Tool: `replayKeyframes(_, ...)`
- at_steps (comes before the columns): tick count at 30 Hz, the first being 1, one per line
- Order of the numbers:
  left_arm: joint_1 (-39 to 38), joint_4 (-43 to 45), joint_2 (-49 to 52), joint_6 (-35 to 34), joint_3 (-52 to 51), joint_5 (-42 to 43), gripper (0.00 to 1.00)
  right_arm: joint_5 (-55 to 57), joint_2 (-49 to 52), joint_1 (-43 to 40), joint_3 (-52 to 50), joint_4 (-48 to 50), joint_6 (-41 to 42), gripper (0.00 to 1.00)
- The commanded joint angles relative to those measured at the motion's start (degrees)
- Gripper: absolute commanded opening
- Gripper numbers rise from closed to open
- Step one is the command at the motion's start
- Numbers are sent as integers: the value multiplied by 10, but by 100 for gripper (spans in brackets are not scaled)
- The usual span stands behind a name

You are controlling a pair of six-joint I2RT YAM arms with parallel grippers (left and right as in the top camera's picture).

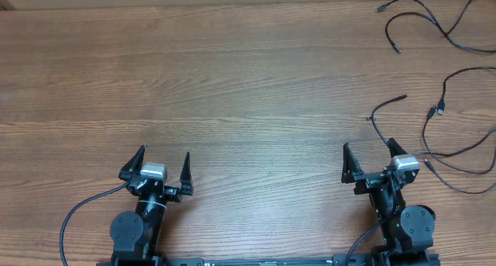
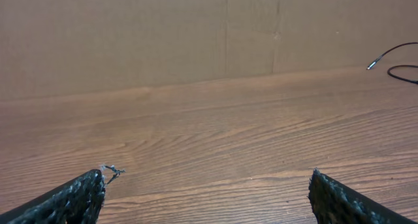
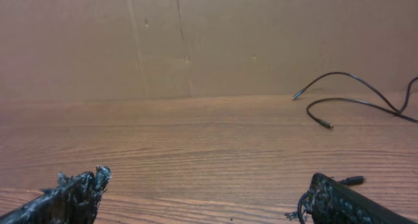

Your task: Untangle cables

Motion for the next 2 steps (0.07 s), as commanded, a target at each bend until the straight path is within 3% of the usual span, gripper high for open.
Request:
replayKeyframes(1, 4, -2, -5, 0, -2, -6, 100, -1, -5, -4, -6, 4, -2, 100)
replayKeyframes(2, 4, -2, -5, 0, -2, -6, 100, -1, -5, -4, -6, 4, -2, 100)
